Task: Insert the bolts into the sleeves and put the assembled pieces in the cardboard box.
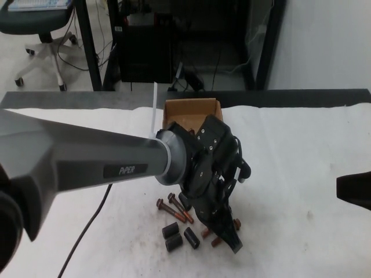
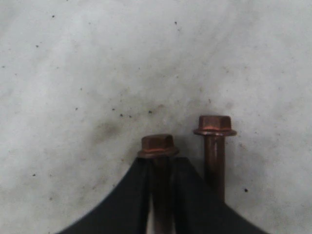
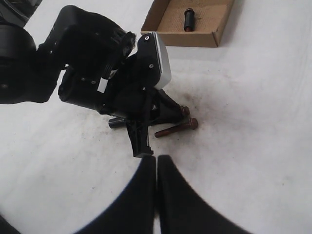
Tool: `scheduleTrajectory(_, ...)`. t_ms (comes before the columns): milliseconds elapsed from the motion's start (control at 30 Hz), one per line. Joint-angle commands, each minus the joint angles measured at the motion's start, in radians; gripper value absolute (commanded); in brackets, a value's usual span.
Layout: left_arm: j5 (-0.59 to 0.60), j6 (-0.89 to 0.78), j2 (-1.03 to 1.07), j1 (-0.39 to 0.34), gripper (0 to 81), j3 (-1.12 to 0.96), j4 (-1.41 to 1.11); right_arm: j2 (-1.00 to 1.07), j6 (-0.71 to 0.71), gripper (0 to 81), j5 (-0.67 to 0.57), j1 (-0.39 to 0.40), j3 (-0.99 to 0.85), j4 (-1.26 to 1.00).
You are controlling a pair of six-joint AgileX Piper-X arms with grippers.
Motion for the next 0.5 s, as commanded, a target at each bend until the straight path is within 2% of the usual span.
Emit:
scheduleTrajectory(0, -0.013, 0.001, 0.019, -0.002, 0.4, -0.002, -0.012, -0.011, -0.008, 0.8, -0.014, -0.004, -0.001, 0.004)
scheduleTrajectory(200, -0.039, -0.001, -0.006, -0.002, 0.4, -0.002, -0.012, -0.011, -0.008, 0.8, -0.014, -0.004, -0.001, 0.004)
scheduleTrajectory(467, -0.215, -0.011, -0.218, 0.006, 0.4, -0.016, -0.099, -0.011, -0.052, 0.8, -0.006, -0.004, -0.001, 0.001)
